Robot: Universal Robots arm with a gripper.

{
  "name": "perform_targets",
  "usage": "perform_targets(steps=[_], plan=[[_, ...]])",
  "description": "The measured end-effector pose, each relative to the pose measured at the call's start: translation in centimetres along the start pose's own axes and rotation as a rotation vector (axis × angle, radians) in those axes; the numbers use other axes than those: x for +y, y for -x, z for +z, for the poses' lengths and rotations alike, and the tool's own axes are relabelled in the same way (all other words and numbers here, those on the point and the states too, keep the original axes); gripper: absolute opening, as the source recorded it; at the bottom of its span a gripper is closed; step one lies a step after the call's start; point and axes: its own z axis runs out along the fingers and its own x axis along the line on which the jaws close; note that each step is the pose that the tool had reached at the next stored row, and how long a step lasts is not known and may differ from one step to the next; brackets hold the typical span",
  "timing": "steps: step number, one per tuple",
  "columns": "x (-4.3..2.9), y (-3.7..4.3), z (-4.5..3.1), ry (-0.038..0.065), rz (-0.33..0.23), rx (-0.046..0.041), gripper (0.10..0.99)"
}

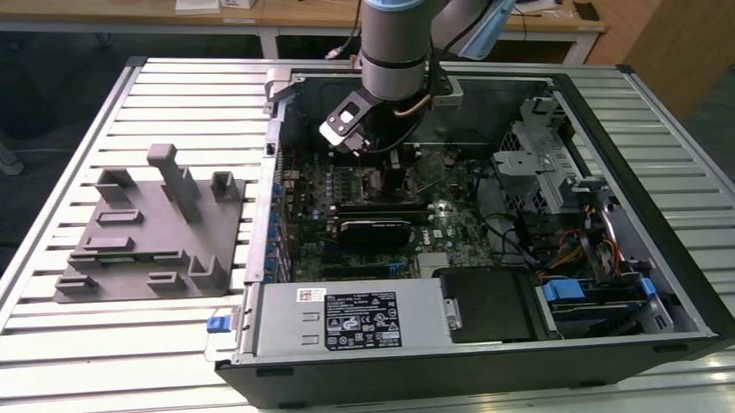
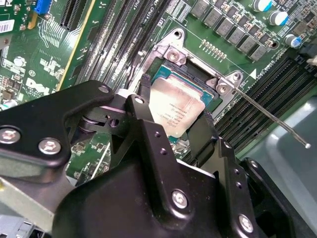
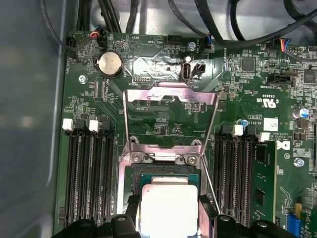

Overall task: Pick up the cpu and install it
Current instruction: 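Place the cpu into insertion slot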

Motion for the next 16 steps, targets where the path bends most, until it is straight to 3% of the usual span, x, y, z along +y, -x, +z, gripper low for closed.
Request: perform_targets(steps=[16], plan=[[-0.05,-0.23,0.65,-0.001,0.013,-0.0004,0.541]])
